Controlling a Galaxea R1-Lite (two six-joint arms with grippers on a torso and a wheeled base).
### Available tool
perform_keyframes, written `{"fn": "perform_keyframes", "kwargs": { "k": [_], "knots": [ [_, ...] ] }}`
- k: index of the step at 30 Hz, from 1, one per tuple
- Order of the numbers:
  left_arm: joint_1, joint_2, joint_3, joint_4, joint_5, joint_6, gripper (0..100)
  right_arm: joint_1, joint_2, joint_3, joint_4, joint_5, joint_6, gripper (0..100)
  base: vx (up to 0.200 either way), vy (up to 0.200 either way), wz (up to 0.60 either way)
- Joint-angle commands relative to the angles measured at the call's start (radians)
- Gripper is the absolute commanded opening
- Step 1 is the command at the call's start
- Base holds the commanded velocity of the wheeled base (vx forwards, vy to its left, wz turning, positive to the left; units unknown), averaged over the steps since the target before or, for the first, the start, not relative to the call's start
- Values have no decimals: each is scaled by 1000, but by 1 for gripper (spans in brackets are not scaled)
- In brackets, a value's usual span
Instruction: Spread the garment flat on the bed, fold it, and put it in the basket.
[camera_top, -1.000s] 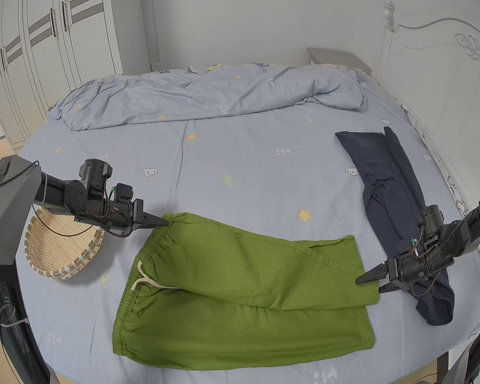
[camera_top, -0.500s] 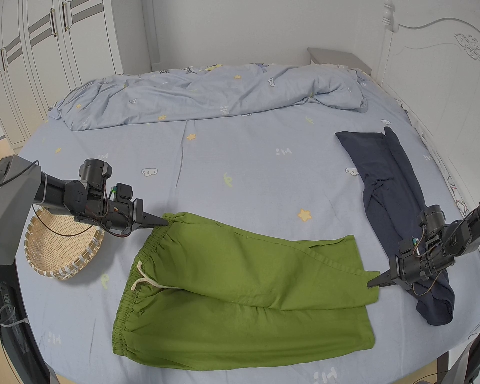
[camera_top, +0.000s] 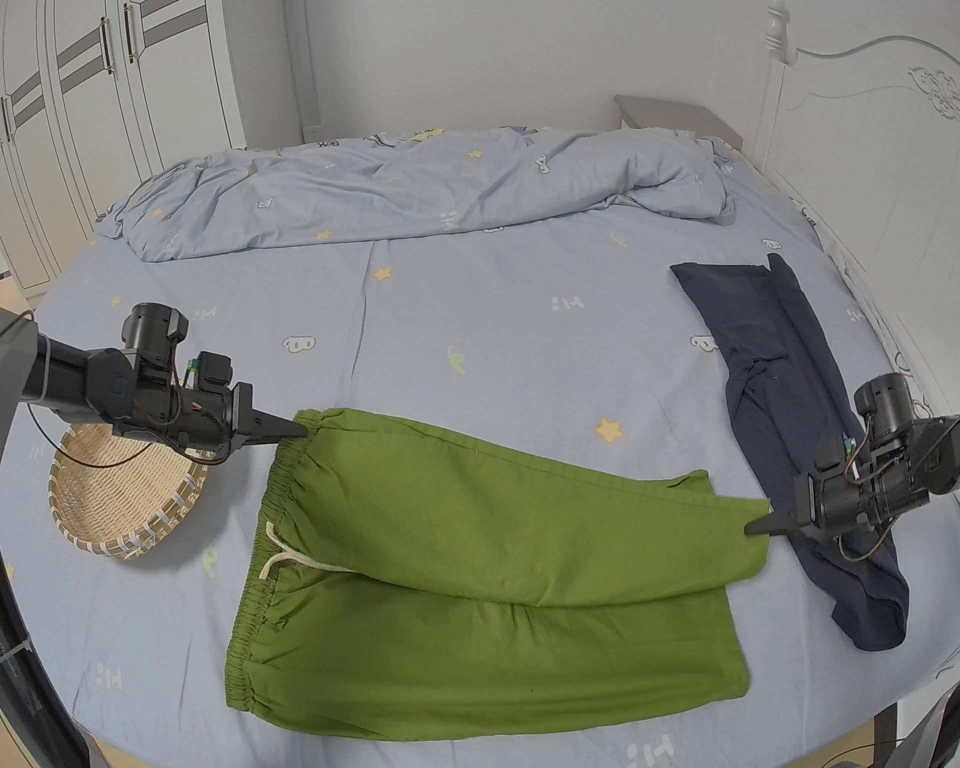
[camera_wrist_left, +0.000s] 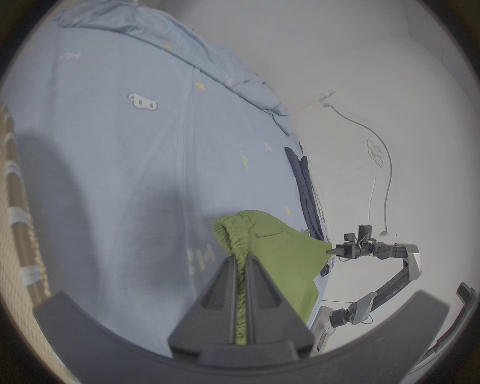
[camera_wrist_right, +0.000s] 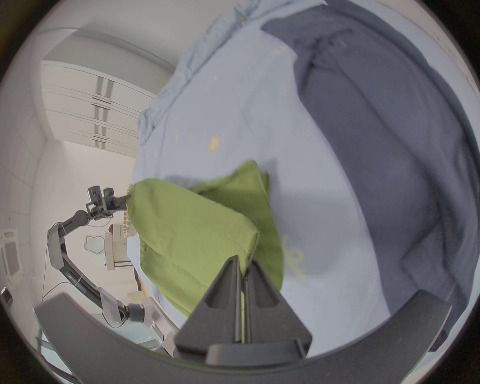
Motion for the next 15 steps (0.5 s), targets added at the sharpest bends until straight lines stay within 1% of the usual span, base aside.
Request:
{"fn": "perform_keyframes", "kwargs": {
  "k": [1, 2, 4, 5, 6, 7, 8, 9, 10, 12, 15],
  "knots": [
    [24, -151, 76, 0, -2, -1, 0, 69, -105, -127, 10, -28, 52, 0, 0, 0, 0],
    [26, -156, 77, 0, -2, -1, 0, 72, -105, -136, 12, -31, 54, 0, 0, 0, 0],
    [26, -191, 94, 0, -2, -1, 0, 111, -117, -213, 39, -70, 59, 0, 0, 0, 0],
    [26, -191, 94, 0, -2, -1, 0, 111, -117, -213, 39, -70, 59, 0, 0, 0, 0],
    [35, -205, 100, -2, -2, -1, 0, 143, -131, -262, 70, -97, 59, 0, 0, 0, 0],
    [35, -205, 100, -2, -2, -1, 0, 143, -131, -262, 70, -97, 59, 0, 0, 0, 0],
    [43, -215, 103, -5, -2, -1, 0, 195, -151, -317, 110, -129, 57, 0, 0, 0, 0],
    [46, -217, 103, -5, -2, -1, 0, 212, -159, -334, 124, -142, 57, 0, 0, 0, 0],
    [46, -217, 103, -5, -2, -1, 0, 212, -159, -334, 124, -142, 57, 0, 0, 0, 0],
    [58, -223, 103, -5, -2, -1, 0, 278, -191, -383, 165, -183, 57, 0, 0, 0, 0],
    [64, -228, 106, -5, -2, -1, 0, 315, -223, -406, 190, -191, 57, 0, 0, 0, 0]
  ]
}}
